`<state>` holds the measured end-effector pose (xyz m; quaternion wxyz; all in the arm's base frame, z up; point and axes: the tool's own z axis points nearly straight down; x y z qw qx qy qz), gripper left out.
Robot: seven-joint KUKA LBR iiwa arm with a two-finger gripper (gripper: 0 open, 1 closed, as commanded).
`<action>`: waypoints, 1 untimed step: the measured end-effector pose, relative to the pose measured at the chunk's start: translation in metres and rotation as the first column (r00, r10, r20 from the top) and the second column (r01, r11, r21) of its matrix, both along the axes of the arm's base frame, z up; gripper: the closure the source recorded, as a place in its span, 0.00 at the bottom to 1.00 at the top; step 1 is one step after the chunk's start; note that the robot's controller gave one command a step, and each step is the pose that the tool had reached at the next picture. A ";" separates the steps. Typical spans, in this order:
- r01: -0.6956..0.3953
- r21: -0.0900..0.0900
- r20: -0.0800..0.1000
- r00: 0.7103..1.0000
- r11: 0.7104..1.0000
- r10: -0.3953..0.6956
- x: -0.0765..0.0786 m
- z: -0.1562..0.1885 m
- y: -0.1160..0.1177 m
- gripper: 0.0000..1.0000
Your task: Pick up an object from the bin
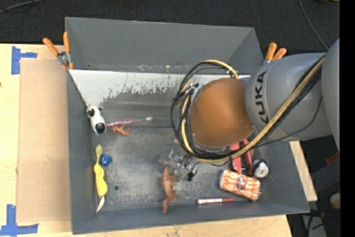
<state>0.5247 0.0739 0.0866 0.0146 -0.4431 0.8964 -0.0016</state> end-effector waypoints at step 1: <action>-0.135 -0.002 0.014 0.991 0.991 0.135 0.003 -0.005 0.006 1.00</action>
Offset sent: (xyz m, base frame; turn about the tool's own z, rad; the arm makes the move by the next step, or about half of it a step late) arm -0.0063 0.0069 0.0142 -0.1479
